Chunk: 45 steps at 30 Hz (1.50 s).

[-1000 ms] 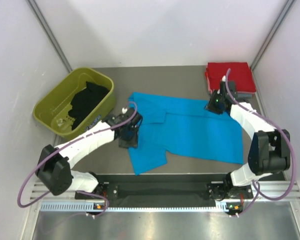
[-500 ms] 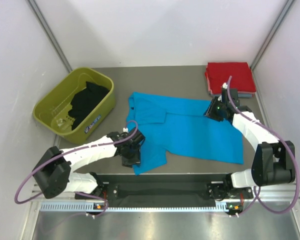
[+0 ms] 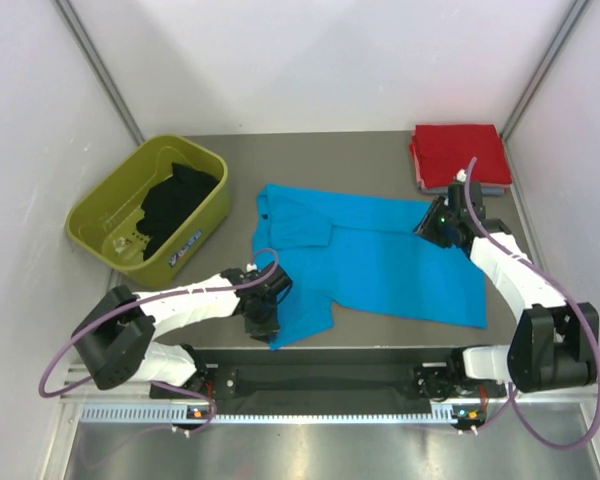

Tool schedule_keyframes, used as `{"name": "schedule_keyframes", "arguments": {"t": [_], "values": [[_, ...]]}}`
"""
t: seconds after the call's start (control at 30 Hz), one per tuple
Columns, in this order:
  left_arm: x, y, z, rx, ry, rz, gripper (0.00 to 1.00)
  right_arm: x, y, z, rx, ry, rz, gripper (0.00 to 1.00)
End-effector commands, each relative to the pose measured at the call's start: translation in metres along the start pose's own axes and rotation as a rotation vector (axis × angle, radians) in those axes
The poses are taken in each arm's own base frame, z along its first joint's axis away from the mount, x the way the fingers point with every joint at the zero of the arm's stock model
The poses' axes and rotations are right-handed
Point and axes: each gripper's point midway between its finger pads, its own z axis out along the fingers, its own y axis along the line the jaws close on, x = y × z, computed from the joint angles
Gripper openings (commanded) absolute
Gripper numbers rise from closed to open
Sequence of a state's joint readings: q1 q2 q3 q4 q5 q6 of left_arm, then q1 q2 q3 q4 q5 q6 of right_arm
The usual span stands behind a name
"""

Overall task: Fold and stack the t-shirts
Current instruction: Fold the tshirt

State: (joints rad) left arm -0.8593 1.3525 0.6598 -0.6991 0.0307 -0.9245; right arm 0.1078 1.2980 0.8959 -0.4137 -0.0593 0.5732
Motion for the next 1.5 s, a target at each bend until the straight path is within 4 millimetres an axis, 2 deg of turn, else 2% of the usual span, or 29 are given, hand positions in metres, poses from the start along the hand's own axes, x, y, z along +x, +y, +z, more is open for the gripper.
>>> {"name": "schedule_keyframes", "arguments": {"t": [0.0, 0.07, 0.17, 0.23, 0.33, 0.37, 0.47, 0.57, 0.67, 0.9, 0.97, 1.07, 1.13, 1.17, 1.47], "values": [[-0.005, -0.004, 0.009, 0.027, -0.041, -0.009, 0.16, -0.003, -0.03, -0.012, 0.132, -0.046, 0.107, 0.32], [-0.012, -0.003, 0.005, 0.016, -0.077, 0.005, 0.0, 0.0, -0.046, -0.018, 0.178, -0.038, 0.184, 0.33], [-0.029, -0.007, -0.012, 0.006, -0.146, 0.041, 0.0, 0.006, -0.074, -0.029, 0.284, -0.047, 0.304, 0.33], [-0.039, -0.027, -0.027, 0.083, -0.179, 0.071, 0.0, 0.003, -0.088, -0.041, 0.335, -0.072, 0.371, 0.37], [-0.047, -0.05, -0.046, 0.19, -0.214, 0.103, 0.0, 0.02, -0.124, -0.057, 0.482, -0.054, 0.494, 0.45], [-0.049, -0.054, -0.05, 0.208, -0.222, 0.118, 0.0, 0.035, -0.142, -0.066, 0.578, -0.032, 0.554, 0.46], [-0.057, -0.065, -0.067, 0.245, -0.257, 0.154, 0.0, 0.055, -0.179, -0.076, 0.712, 0.012, 0.629, 0.47], [-0.065, -0.07, -0.084, 0.26, -0.298, 0.167, 0.0, 0.071, -0.208, -0.087, 0.814, 0.042, 0.711, 0.47], [-0.069, -0.074, -0.098, 0.269, -0.321, 0.187, 0.0, 0.083, -0.224, -0.097, 0.902, 0.037, 0.769, 0.46], [-0.08, -0.08, -0.126, 0.291, -0.385, 0.208, 0.0, 0.102, -0.236, -0.092, 0.972, 0.046, 0.826, 0.48], [-0.089, -0.081, -0.134, 0.287, -0.429, 0.208, 0.0, 0.108, -0.241, -0.094, 1.007, 0.063, 0.823, 0.49], [-0.093, -0.079, -0.14, 0.252, -0.434, 0.206, 0.0, 0.113, -0.241, -0.083, 0.975, 0.061, 0.84, 0.5], [-0.094, -0.079, -0.141, 0.246, -0.439, 0.202, 0.0, 0.108, -0.239, -0.073, 0.92, 0.029, 0.845, 0.49], [-0.095, -0.08, -0.141, 0.246, -0.436, 0.2, 0.0, 0.114, -0.238, -0.069, 0.906, 0.044, 0.852, 0.49], [-0.099, -0.073, -0.146, 0.197, -0.449, 0.158, 0.0, 0.126, -0.242, -0.07, 0.917, 0.056, 0.825, 0.49]]}}
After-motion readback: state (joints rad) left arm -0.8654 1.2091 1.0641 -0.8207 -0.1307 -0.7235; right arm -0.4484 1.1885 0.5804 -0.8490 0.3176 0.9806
